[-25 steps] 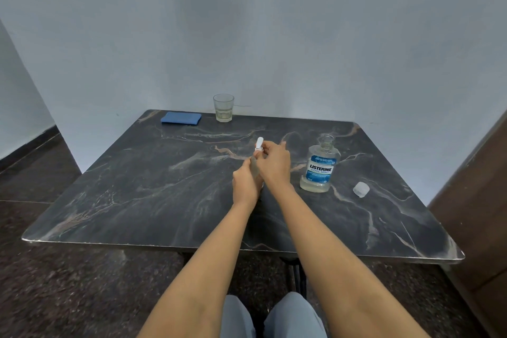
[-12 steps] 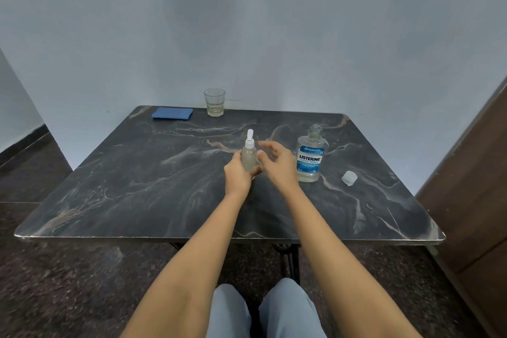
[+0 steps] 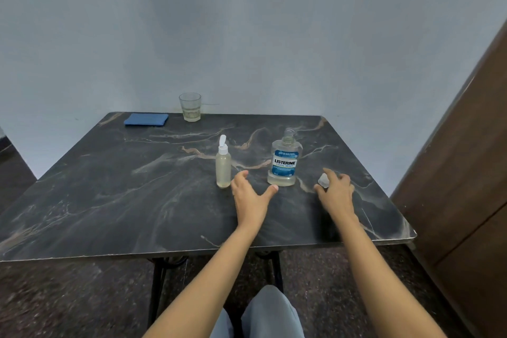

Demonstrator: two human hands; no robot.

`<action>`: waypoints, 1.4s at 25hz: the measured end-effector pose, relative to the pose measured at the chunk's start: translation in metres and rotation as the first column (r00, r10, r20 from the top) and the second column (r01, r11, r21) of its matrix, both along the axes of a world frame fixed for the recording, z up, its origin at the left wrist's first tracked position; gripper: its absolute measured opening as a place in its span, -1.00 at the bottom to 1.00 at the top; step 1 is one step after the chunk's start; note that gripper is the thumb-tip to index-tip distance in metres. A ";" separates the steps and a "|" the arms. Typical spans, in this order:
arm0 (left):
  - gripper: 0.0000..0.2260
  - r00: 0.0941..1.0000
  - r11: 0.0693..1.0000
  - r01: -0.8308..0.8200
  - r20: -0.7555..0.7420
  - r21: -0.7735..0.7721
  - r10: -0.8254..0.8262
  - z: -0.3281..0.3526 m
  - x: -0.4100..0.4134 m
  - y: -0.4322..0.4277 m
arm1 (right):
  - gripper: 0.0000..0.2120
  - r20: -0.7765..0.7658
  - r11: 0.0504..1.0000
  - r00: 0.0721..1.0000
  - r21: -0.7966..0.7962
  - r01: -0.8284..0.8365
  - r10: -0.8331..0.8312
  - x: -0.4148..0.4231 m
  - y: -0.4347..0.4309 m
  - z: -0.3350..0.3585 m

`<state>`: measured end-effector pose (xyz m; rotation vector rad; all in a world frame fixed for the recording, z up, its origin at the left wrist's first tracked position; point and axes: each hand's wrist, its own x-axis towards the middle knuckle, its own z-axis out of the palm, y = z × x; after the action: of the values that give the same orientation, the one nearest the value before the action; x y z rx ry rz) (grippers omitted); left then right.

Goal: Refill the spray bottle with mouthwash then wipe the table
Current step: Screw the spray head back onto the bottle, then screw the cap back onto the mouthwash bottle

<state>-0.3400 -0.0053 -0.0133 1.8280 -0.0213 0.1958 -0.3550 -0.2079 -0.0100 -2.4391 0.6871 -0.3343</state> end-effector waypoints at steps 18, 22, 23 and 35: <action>-0.60 0.929 0.933 0.296 0.166 0.203 -0.330 0.056 0.078 -0.043 | -0.71 0.400 0.805 0.729 -0.039 -0.592 0.556 0.055 0.020 0.119; -0.63 0.932 0.934 0.302 0.147 0.190 -0.331 0.052 0.081 -0.044 | -0.69 0.161 0.744 0.727 -0.144 -0.652 0.668 0.062 0.015 0.128; -0.63 0.933 0.935 0.302 0.145 0.186 -0.330 0.051 0.082 -0.044 | -0.72 0.128 0.728 0.719 -0.196 -0.657 0.683 0.064 0.015 0.133; -0.57 0.941 0.942 0.337 0.042 0.006 -0.336 0.050 0.080 -0.037 | -0.59 -0.341 0.453 0.550 -0.326 -0.830 0.762 0.083 0.015 0.178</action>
<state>-0.2597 -0.0422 0.0363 1.7880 -0.3618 -0.0081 -0.2723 -0.1929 0.1676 -2.9210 -0.6534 0.1078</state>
